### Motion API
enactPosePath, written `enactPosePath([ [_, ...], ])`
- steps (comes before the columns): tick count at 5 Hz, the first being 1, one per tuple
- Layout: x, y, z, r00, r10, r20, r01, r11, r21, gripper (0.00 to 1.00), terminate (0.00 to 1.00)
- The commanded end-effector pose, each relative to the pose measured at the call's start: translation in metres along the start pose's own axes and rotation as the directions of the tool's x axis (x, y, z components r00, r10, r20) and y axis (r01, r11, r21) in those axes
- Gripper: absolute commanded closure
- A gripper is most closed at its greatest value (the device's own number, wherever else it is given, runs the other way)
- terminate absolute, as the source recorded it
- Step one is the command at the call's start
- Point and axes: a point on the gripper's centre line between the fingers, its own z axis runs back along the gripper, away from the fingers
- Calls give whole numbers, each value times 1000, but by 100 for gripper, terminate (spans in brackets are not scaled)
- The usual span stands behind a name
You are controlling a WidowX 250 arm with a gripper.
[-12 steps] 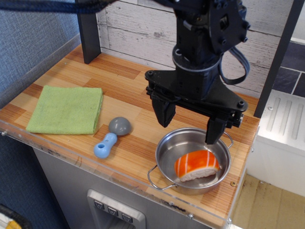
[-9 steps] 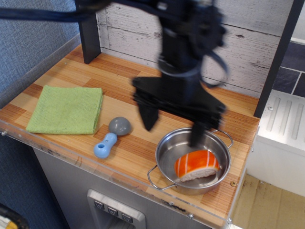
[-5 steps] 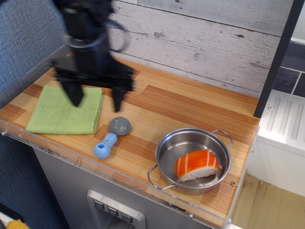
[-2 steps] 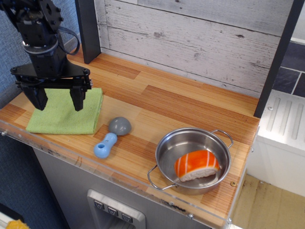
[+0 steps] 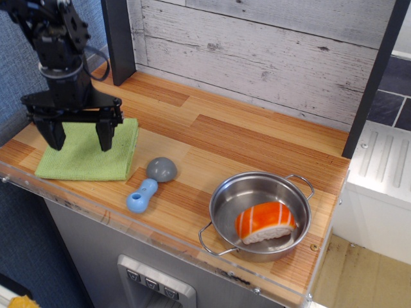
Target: Place the green cloth in front of the silver pot.
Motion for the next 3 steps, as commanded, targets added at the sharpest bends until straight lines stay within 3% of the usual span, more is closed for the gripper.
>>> enactPosePath([
  [1, 5, 5, -8, 1000, 6, 12, -6, 1000, 19, 0, 0],
  [3, 2, 4, -14, 1000, 24, 7, -24, 1000, 10, 0, 0],
])
